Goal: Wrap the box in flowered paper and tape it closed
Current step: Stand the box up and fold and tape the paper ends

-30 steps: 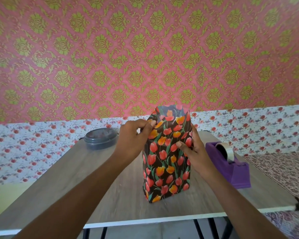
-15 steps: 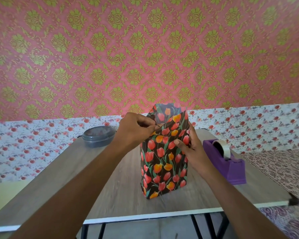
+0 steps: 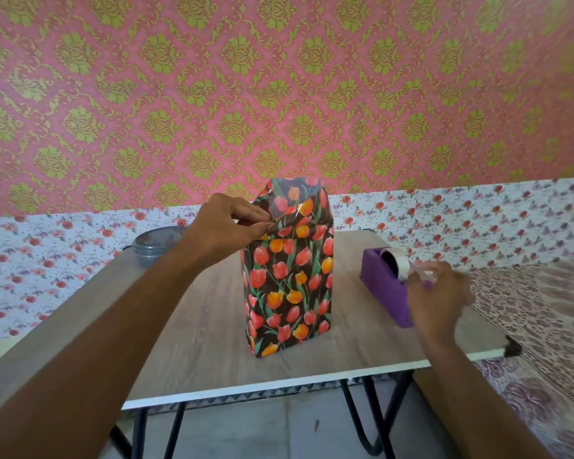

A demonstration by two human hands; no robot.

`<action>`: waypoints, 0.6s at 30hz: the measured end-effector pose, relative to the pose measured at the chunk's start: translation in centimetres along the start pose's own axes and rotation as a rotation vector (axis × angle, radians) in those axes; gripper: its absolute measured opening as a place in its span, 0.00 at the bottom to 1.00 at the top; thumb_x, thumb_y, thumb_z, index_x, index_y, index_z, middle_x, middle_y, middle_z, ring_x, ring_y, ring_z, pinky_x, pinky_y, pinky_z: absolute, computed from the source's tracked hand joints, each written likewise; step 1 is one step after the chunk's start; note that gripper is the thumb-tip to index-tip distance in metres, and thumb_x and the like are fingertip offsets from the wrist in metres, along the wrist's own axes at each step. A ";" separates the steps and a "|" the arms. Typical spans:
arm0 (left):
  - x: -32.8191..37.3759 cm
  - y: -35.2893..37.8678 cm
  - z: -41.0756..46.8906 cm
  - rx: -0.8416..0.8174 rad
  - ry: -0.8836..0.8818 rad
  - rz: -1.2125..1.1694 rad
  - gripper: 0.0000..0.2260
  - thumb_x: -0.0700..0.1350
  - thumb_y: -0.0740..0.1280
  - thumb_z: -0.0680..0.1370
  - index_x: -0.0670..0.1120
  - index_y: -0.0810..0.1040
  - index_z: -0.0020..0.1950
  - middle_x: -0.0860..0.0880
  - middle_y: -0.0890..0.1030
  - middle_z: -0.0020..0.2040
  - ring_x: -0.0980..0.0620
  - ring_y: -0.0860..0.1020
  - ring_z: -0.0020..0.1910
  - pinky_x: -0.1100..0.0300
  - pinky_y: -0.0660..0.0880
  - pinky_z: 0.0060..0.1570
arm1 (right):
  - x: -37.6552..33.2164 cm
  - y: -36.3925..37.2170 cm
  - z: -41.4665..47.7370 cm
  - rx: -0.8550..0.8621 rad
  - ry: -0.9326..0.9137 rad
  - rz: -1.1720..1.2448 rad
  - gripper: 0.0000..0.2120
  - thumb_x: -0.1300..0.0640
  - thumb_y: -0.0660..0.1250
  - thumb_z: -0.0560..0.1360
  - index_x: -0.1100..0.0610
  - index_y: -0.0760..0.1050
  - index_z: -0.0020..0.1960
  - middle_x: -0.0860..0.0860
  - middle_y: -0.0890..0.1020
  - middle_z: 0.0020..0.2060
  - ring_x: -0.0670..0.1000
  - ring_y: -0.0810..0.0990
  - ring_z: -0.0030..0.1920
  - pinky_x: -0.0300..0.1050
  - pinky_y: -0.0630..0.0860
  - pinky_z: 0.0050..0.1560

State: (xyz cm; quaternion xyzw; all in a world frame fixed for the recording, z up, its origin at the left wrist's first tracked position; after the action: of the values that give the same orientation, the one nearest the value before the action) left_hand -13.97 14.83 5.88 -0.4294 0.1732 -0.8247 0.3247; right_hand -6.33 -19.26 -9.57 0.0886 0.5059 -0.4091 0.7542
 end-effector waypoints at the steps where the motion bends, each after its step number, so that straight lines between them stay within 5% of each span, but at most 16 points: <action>1: -0.1 0.0 0.0 0.001 0.000 -0.002 0.07 0.39 0.75 0.75 0.46 0.87 0.51 0.53 0.86 0.47 0.58 0.82 0.50 0.65 0.78 0.49 | 1.4 -0.2 0.4 -0.069 0.160 -0.105 0.16 0.46 0.71 0.75 0.52 0.76 0.58 0.60 0.73 0.62 0.66 0.73 0.62 0.62 0.76 0.59; 5: -0.5 -0.1 0.1 -0.015 0.020 0.010 0.07 0.40 0.74 0.76 0.46 0.87 0.52 0.54 0.86 0.48 0.59 0.82 0.51 0.70 0.75 0.49 | 3.4 0.0 1.3 -0.426 0.294 -0.027 0.24 0.38 0.69 0.76 0.55 0.70 0.61 0.58 0.77 0.57 0.60 0.77 0.57 0.55 0.75 0.56; 9: -0.5 -0.3 0.6 -0.046 0.005 -0.004 0.07 0.40 0.73 0.76 0.46 0.87 0.53 0.53 0.85 0.49 0.55 0.82 0.52 0.63 0.76 0.52 | 1.9 0.3 3.4 -0.553 0.310 0.011 0.20 0.45 0.72 0.76 0.62 0.75 0.49 0.61 0.81 0.50 0.61 0.80 0.48 0.50 0.72 0.45; 11: -0.5 -0.2 0.5 -0.047 0.003 -0.007 0.07 0.40 0.73 0.76 0.48 0.87 0.52 0.53 0.85 0.48 0.54 0.82 0.52 0.62 0.77 0.53 | 1.0 0.3 4.2 -0.560 0.354 0.031 0.17 0.50 0.74 0.75 0.64 0.76 0.47 0.64 0.82 0.49 0.62 0.82 0.47 0.50 0.73 0.44; 14: -0.5 -0.1 0.1 -0.037 0.007 -0.023 0.07 0.40 0.73 0.76 0.50 0.86 0.52 0.52 0.85 0.48 0.56 0.81 0.52 0.62 0.77 0.53 | 0.9 0.4 4.8 -0.507 0.487 0.192 0.18 0.56 0.73 0.77 0.66 0.74 0.60 0.62 0.82 0.52 0.59 0.80 0.45 0.49 0.76 0.44; 18: -0.4 0.1 0.0 -0.023 0.002 -0.029 0.07 0.39 0.73 0.76 0.49 0.86 0.52 0.51 0.85 0.49 0.54 0.81 0.52 0.60 0.77 0.54 | 1.2 0.4 4.5 -0.416 0.664 0.438 0.11 0.62 0.72 0.77 0.61 0.73 0.56 0.58 0.80 0.48 0.54 0.78 0.43 0.51 0.74 0.49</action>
State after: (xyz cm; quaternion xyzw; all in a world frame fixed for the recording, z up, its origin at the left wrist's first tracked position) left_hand -13.80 15.05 5.59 -0.4347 0.1768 -0.8277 0.3076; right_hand -2.83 -22.08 -8.54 0.1664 0.7614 -0.0788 0.6216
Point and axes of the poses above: each hand's wrist, its own z-axis towards the middle knuckle, its own y-axis out of the palm, x = y × z, the point moved 3 cm from there along z, towards the middle knuckle
